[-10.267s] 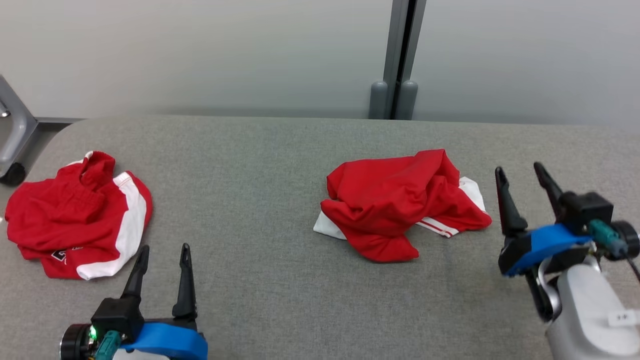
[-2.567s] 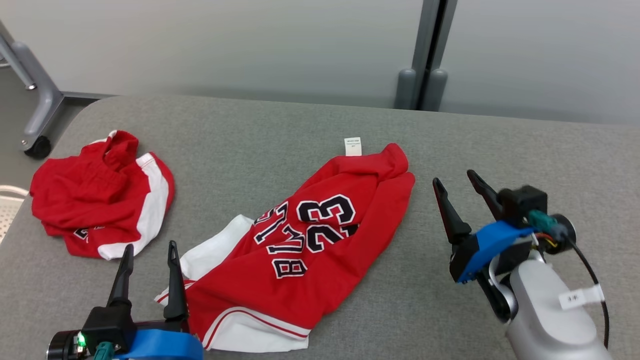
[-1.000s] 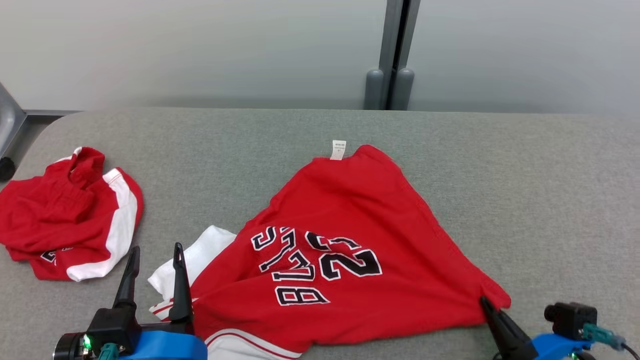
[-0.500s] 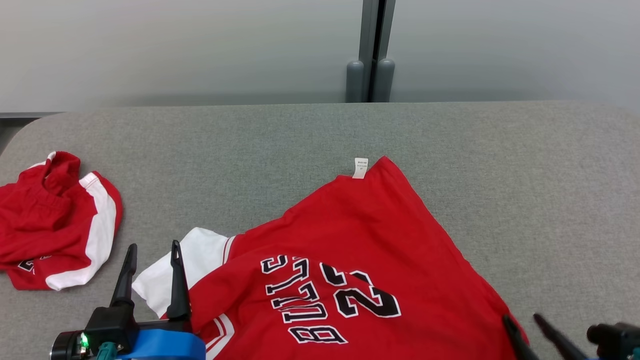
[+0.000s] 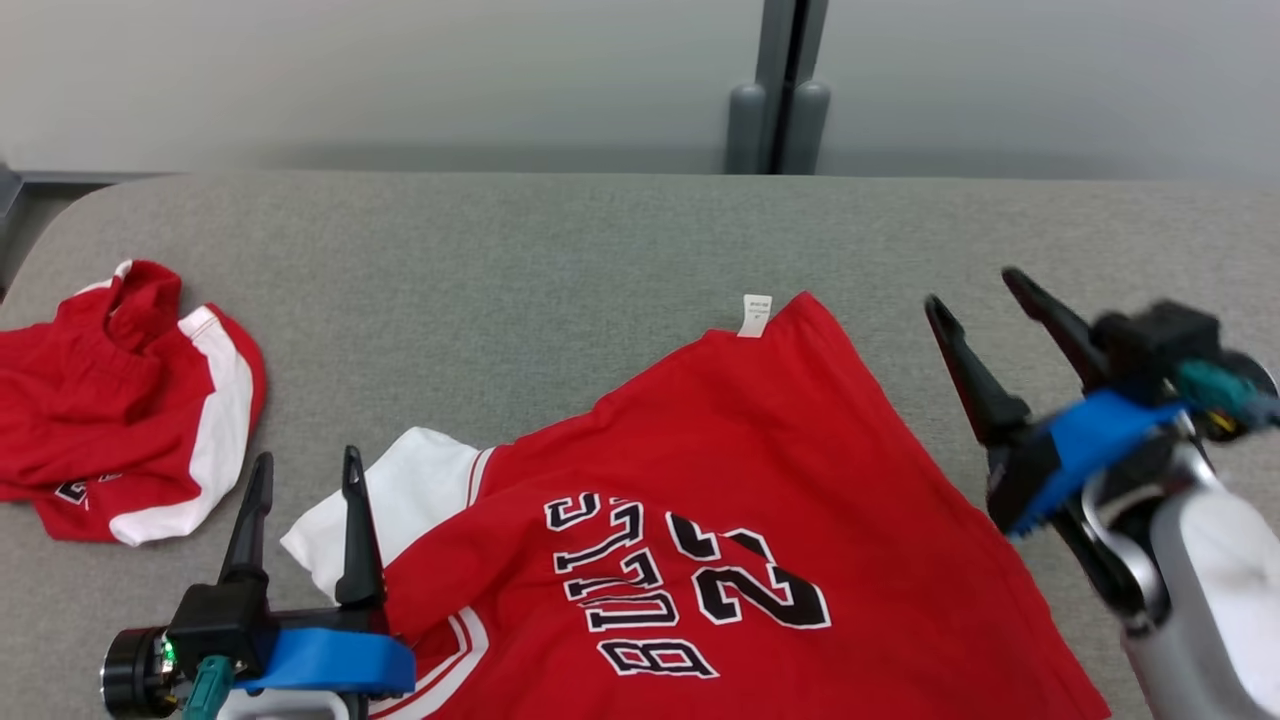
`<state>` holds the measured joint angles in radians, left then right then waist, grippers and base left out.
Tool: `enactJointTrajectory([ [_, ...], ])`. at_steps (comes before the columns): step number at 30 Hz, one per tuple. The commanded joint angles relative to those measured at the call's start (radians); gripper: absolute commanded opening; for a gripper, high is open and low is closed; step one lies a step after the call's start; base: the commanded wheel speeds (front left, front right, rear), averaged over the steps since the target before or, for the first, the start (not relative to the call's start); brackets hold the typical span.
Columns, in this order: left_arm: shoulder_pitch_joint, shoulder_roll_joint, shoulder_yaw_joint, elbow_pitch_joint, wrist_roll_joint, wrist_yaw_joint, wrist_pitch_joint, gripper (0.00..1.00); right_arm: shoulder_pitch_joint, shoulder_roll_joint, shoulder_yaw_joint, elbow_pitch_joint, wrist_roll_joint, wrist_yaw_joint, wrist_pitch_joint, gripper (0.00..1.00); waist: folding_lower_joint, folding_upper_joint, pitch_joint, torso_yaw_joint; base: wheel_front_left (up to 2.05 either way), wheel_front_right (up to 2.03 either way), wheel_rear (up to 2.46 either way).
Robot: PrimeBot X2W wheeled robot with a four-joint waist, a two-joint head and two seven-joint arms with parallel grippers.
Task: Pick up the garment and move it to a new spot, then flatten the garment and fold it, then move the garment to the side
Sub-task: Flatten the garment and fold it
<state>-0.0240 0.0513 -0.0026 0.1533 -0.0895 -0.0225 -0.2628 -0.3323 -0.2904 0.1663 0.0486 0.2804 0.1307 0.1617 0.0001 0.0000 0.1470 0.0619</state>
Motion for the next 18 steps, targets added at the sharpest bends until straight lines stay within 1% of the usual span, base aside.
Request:
enactJointTrajectory([
  [1, -0.018, -0.002, -0.005, -0.004, -0.004, 0.004, -0.003, 1.0, -0.051, -0.003, 0.02, 0.038, -0.014, 0.0, -0.006, 1.0, -0.0001, 0.0, 0.019, 0.021, 0.0, 0.0, 0.0],
  [5, -0.046, -0.002, -0.031, -0.001, -0.013, 0.011, -0.003, 1.0, -0.223, 0.008, 0.085, 0.214, -0.027, 0.0, -0.023, 1.0, -0.0001, 0.0, 0.05, 0.055, 0.0, 0.0, 0.0],
  [9, -0.071, -0.002, -0.053, 0.005, -0.025, 0.016, -0.003, 1.0, -0.349, 0.009, 0.142, 0.396, -0.038, 0.0, -0.038, 1.0, -0.0001, 0.0, 0.082, 0.093, 0.0, 0.0, 0.0],
  [13, -0.092, -0.001, -0.078, 0.002, -0.038, 0.028, -0.003, 1.0, -0.429, 0.012, 0.18, 0.584, -0.036, 0.0, -0.048, 1.0, -0.0001, 0.0, 0.111, 0.131, 0.0, 0.0, 0.0],
  [18, -0.107, -0.001, -0.106, 0.0, -0.05, 0.04, -0.003, 1.0, -0.476, 0.012, 0.228, 0.768, -0.033, 0.0, -0.056, 1.0, -0.0001, 0.0, 0.135, 0.166, 0.0, 0.0, 0.0],
])
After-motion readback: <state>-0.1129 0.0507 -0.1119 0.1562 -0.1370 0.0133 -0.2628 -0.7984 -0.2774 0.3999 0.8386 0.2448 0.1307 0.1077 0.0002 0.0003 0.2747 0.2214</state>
